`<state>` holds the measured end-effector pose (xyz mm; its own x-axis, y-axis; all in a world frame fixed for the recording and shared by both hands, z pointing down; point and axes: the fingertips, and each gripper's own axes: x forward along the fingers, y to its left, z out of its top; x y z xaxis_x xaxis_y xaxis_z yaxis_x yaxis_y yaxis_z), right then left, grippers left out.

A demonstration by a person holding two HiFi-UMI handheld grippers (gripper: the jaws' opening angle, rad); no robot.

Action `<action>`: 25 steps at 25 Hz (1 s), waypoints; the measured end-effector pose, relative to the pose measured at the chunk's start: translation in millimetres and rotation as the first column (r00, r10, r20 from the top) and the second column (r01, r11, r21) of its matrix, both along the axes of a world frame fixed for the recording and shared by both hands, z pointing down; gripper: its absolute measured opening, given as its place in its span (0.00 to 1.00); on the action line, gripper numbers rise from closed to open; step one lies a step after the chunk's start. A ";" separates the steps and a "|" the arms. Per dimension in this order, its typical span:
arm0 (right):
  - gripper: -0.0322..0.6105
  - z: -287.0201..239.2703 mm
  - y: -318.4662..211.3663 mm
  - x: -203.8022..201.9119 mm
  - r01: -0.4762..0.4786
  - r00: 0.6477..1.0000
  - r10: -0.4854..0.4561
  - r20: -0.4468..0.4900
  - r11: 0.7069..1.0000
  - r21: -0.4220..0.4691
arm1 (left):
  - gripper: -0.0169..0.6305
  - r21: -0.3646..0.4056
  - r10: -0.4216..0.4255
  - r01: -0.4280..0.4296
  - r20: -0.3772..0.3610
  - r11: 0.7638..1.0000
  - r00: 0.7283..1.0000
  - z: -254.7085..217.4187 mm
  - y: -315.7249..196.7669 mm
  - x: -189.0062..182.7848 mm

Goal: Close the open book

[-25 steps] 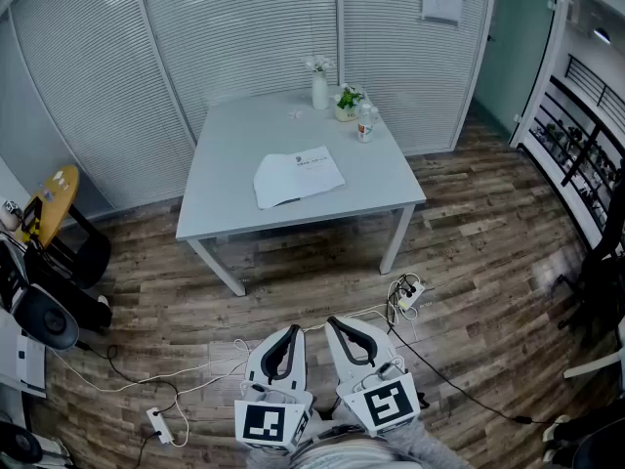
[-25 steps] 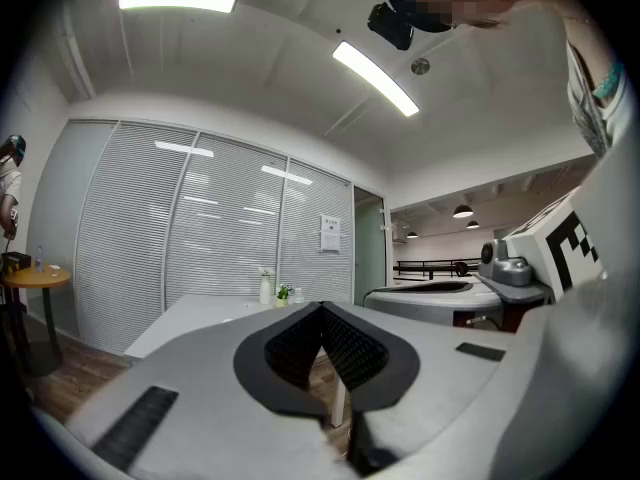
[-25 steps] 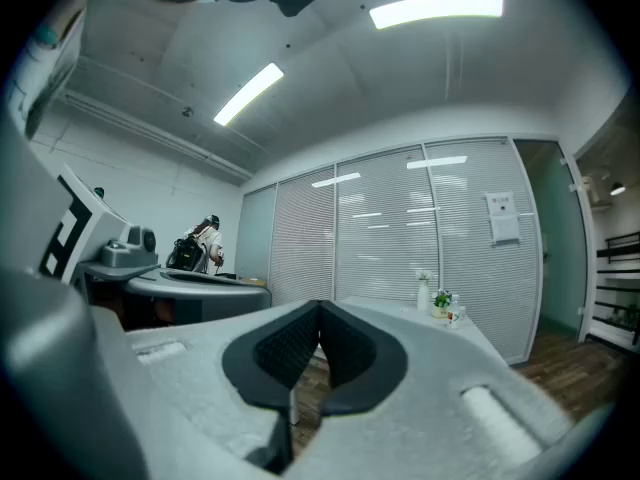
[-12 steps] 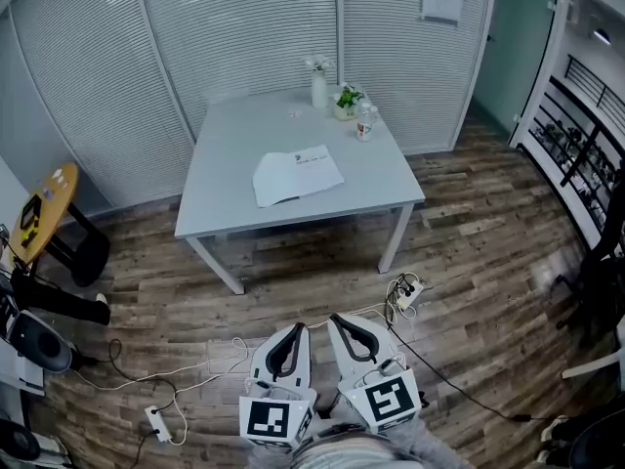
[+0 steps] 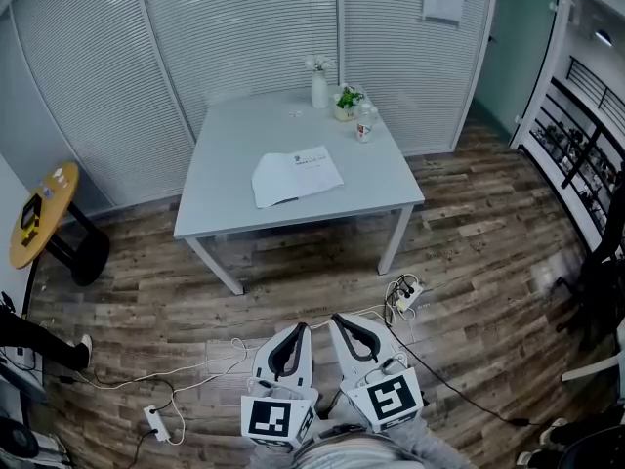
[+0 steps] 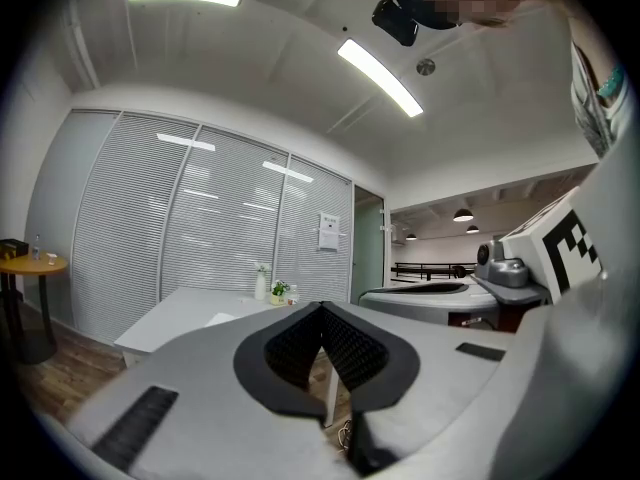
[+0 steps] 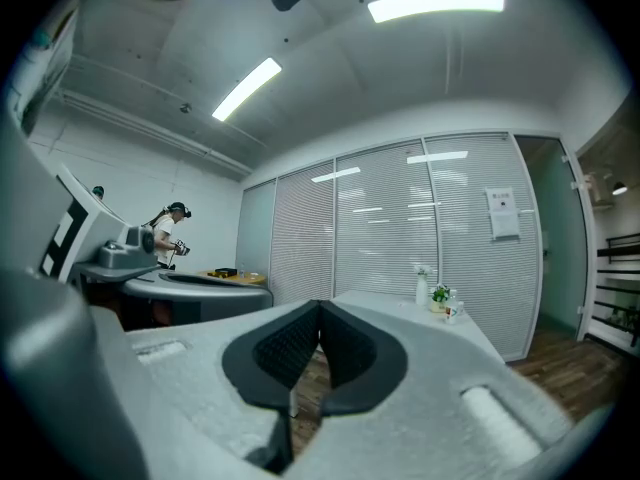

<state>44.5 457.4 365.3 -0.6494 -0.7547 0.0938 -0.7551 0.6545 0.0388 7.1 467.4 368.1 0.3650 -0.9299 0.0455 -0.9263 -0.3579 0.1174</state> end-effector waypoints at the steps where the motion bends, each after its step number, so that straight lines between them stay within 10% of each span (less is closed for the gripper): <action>1: 0.05 0.5 -1.4 1.4 0.003 1.000 -0.003 -0.001 1.000 0.001 | 0.02 0.003 -0.003 0.003 -0.003 1.000 1.000 -0.2 -1.7 1.3; 25: 0.05 16.3 -156.9 -42.8 -0.035 0.999 0.035 -0.032 0.999 -0.004 | 0.02 0.003 0.030 -0.030 -0.036 1.000 0.999 12.0 -162.0 -43.1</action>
